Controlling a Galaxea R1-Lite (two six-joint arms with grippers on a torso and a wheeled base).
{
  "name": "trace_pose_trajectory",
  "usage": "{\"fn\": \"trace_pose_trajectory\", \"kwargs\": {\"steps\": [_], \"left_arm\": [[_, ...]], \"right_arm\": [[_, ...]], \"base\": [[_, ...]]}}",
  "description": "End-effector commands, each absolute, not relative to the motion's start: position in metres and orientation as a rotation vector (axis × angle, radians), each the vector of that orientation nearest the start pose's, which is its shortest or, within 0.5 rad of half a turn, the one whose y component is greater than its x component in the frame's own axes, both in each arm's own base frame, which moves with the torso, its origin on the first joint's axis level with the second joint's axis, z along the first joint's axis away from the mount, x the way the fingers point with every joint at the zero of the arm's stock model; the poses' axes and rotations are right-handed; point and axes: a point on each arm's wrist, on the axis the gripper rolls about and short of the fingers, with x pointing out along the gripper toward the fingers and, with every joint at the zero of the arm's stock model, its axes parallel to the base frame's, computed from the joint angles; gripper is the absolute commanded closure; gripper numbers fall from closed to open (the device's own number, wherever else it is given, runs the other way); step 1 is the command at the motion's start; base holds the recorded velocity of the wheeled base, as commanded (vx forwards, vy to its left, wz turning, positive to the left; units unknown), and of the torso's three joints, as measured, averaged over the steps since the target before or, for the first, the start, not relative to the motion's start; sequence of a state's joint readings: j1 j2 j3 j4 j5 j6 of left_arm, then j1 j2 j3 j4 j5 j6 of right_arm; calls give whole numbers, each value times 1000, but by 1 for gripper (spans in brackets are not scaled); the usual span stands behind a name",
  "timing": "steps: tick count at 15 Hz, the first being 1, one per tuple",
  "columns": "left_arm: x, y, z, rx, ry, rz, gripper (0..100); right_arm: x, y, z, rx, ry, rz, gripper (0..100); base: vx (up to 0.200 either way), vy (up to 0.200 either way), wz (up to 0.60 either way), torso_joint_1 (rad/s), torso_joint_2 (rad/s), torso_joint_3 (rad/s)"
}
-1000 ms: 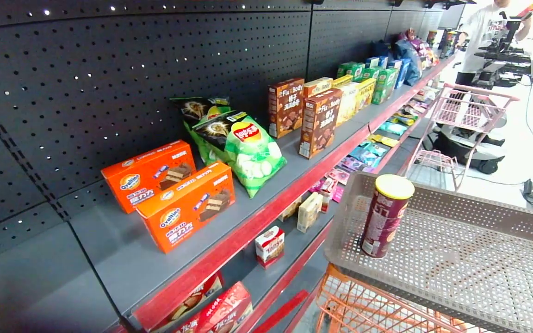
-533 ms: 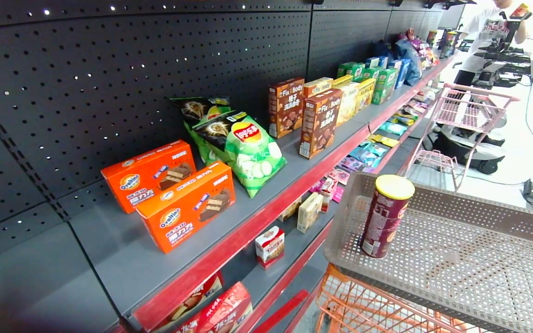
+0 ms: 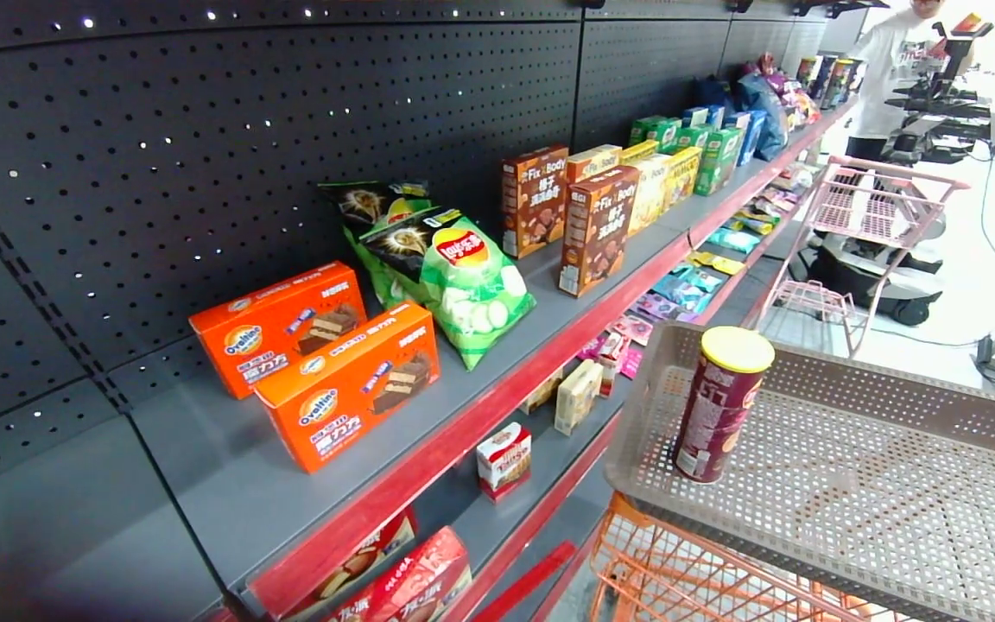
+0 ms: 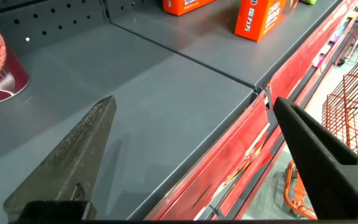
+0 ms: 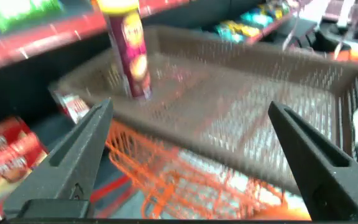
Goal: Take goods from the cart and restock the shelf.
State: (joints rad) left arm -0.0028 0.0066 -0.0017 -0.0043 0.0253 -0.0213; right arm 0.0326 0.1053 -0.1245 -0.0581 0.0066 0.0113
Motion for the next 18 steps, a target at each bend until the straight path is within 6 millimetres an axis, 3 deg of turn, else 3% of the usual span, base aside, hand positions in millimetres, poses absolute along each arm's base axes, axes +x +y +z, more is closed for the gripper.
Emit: {"fn": "trace_pose_trajectory", "kwargs": {"steps": [1,6,11,18], "left_arm": [[-22,1,77,-23,1,25,0],[-22,1,77,-23,1,25,0],[-22,1,77,-23,1,23,0],[-22,1,77,-23,1,23,0]], "right_arm": [[31,0,193,40,36,-22,0],[87,0,188,-23,184,-97,0],[120,9,174,-21,280,32,0],[198,25,142,-34,293,98,0]], "base": [[0,0,0,0,0,0],[0,0,0,0,0,0],[0,0,0,0,0,0],[0,0,0,0,0,0]]}}
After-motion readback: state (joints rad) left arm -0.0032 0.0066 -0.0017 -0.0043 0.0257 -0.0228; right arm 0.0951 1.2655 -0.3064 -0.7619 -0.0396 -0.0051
